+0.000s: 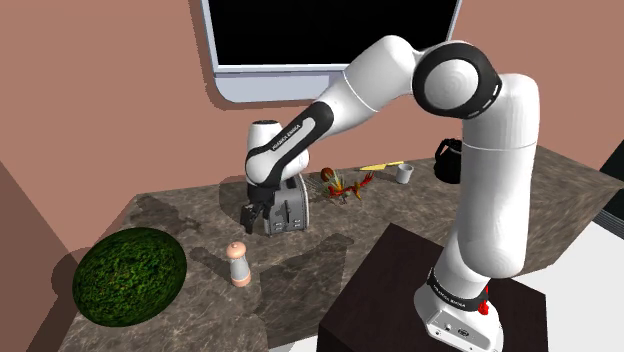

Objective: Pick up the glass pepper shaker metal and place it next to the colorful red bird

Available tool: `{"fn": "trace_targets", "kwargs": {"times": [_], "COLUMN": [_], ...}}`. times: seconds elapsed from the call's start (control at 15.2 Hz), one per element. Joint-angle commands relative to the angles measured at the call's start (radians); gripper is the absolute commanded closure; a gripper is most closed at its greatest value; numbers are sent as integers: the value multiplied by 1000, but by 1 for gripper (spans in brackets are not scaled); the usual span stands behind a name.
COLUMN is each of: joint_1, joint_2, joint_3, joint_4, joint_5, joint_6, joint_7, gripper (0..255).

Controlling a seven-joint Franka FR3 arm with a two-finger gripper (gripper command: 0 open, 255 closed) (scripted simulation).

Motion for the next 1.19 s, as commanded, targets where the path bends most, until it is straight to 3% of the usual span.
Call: {"fn": "trace_targets", "kwargs": {"times": [0.0,0.53,1.12], "joint_1": [8,50,64], "joint_2": [82,396,486], "joint_3": [0,-9,-9], "joint_4": [65,377,417], "joint_5": [-7,-40,-41], "joint_6": [26,55,107], "joint_7": [5,31,32], "gripper": [0,0,0]}}
